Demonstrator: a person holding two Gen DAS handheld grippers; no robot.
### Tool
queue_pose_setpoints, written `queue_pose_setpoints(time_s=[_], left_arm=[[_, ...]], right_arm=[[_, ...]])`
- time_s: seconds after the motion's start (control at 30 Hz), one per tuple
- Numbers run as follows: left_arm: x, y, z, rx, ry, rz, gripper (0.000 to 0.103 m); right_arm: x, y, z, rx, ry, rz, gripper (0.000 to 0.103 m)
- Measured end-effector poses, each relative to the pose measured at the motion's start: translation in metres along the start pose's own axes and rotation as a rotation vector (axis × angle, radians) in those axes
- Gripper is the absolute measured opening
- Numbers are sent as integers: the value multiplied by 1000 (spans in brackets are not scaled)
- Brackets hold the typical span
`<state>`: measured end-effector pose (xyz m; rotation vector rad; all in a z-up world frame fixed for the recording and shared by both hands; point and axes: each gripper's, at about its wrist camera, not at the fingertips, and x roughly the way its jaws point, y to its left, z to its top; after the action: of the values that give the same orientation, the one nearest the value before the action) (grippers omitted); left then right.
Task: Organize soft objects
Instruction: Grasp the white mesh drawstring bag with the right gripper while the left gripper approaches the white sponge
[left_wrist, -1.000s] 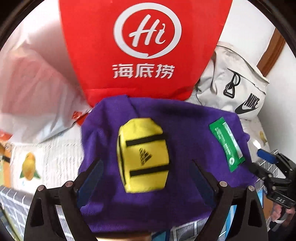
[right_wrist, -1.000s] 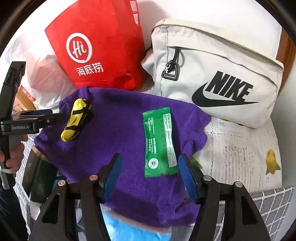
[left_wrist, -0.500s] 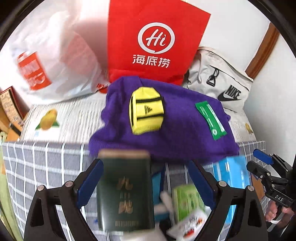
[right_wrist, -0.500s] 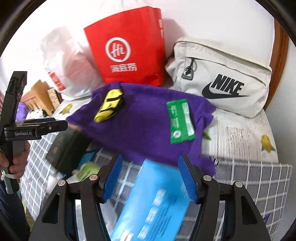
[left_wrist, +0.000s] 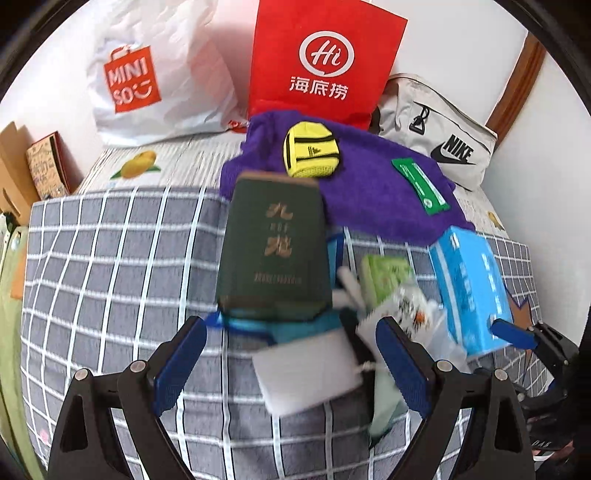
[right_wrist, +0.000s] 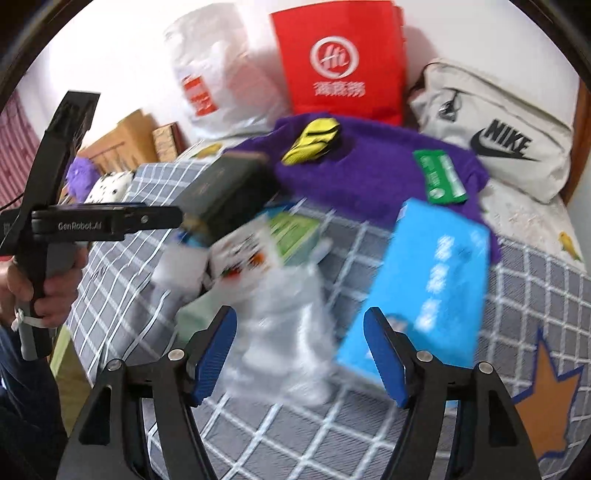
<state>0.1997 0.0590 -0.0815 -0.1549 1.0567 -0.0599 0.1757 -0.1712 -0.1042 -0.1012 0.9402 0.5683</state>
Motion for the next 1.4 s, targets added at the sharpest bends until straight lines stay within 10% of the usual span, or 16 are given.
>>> queue_pose_setpoints(time_s=[0.43,0.53,0.73,1.4], left_arm=[[2,31,-52,-43,5,6,92],[4,37,-57,-55,11,14,93],[5,42,-58,-71,4,-2,92],[34,14,-55,22,12,-21,94]], right_arm=[[51,38,-10,-93,31,-70,73],[47,43,-13,-128,3,-62,32],[34,41,-18,-142,-3,-49,9],[-30,7,-29,-43,-125,-73,6]])
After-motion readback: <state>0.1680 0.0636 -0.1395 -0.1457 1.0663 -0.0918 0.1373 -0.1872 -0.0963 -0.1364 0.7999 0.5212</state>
